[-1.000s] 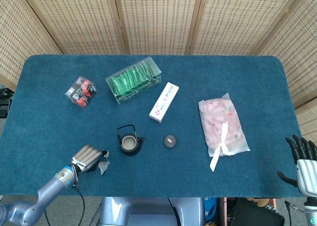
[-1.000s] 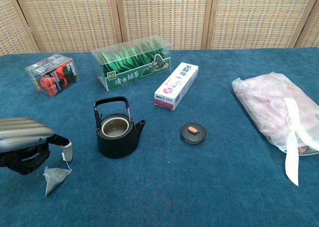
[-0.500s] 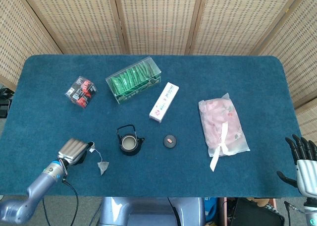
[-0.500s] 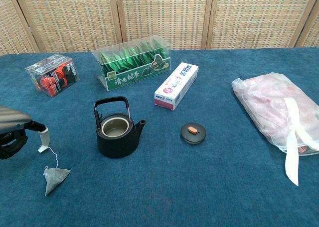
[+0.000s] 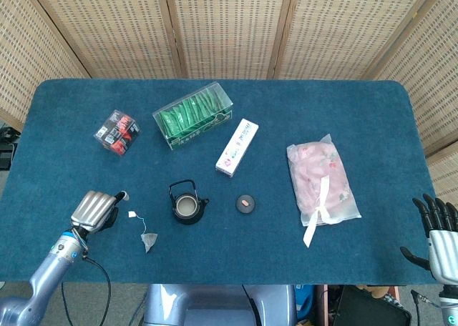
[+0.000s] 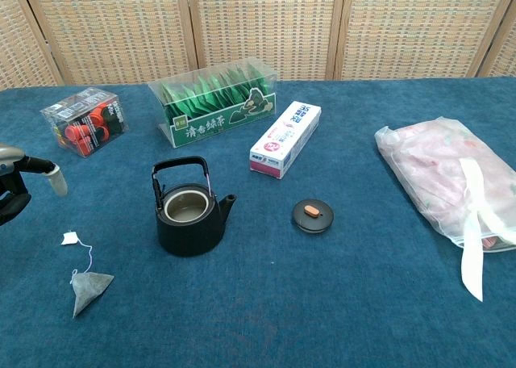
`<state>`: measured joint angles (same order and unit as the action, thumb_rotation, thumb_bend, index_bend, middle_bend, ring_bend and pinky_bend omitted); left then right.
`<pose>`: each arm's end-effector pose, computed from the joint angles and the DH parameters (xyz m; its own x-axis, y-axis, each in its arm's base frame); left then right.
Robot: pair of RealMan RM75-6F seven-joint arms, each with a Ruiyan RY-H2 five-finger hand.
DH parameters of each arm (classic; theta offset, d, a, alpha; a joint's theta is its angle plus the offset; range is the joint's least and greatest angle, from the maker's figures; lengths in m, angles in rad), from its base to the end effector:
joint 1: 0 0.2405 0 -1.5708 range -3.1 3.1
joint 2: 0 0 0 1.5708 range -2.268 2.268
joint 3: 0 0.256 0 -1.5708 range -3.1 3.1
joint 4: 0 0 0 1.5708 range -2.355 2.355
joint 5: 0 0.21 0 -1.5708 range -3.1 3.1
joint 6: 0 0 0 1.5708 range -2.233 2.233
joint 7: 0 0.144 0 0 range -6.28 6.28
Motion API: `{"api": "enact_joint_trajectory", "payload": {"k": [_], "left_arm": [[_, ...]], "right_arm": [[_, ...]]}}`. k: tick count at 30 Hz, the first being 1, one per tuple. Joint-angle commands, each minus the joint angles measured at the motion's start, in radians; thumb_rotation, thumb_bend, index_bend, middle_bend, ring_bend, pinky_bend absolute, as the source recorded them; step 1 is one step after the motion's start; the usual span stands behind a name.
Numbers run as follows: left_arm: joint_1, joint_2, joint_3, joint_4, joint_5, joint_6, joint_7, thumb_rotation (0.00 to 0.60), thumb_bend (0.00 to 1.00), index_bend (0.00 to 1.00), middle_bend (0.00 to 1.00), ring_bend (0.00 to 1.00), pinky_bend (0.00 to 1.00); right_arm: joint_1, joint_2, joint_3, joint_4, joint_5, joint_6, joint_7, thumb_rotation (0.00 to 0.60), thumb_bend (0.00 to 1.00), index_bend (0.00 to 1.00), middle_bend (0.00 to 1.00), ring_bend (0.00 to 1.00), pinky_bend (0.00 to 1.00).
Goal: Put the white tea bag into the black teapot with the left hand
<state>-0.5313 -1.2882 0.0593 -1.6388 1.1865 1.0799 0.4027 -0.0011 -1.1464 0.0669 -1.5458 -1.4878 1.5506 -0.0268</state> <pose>-0.2535 0.2660 0.0443 0.6123 0.3325 0.7174 0.7904 -0.2828 -0.5435 -0.3326 -0.1570 0.1685 0.4565 0.0440 0.8887 -0.8879 0.0866 0.4518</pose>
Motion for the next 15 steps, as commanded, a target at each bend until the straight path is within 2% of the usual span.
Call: {"api": "enact_joint_trajectory", "payload": {"k": [1, 9, 10, 12, 14, 15], "left_arm": [[0.018, -0.021, -0.009, 0.02, 0.007, 0.029, 0.019, 0.6, 0.56, 0.37, 0.83, 0.79, 0.68], [0.023, -0.055, -0.034, 0.047, -0.013, 0.038, 0.06, 0.6, 0.54, 0.43, 0.83, 0.79, 0.68], [0.023, -0.058, -0.036, 0.049, -0.014, 0.039, 0.066, 0.6, 0.51, 0.43, 0.83, 0.79, 0.68], [0.022, -0.069, -0.04, 0.054, -0.022, 0.037, 0.082, 0.6, 0.34, 0.43, 0.83, 0.79, 0.68], [0.022, -0.076, -0.042, 0.056, -0.031, 0.033, 0.092, 0.6, 0.22, 0.43, 0.82, 0.79, 0.68], [0.021, -0.081, -0.044, 0.058, -0.036, 0.032, 0.101, 0.6, 0.2, 0.43, 0.81, 0.78, 0.68]], "right_arm": [[0.0, -0.003, -0.001, 0.006, 0.0, -0.002, 0.005, 0.6, 0.17, 0.12, 0.12, 0.03, 0.08], [0.0, -0.003, 0.0, 0.011, -0.001, -0.001, 0.011, 0.6, 0.17, 0.12, 0.12, 0.03, 0.08], [-0.001, -0.003, 0.0, 0.012, -0.001, -0.001, 0.012, 0.6, 0.17, 0.12, 0.12, 0.03, 0.08], [-0.002, -0.003, 0.0, 0.012, 0.0, 0.0, 0.013, 0.6, 0.17, 0.12, 0.12, 0.03, 0.08], [-0.003, -0.003, -0.001, 0.012, 0.0, 0.0, 0.014, 0.6, 0.17, 0.12, 0.12, 0.03, 0.08], [-0.003, -0.003, -0.002, 0.012, 0.0, 0.0, 0.013, 0.6, 0.17, 0.12, 0.12, 0.03, 0.08]]}}
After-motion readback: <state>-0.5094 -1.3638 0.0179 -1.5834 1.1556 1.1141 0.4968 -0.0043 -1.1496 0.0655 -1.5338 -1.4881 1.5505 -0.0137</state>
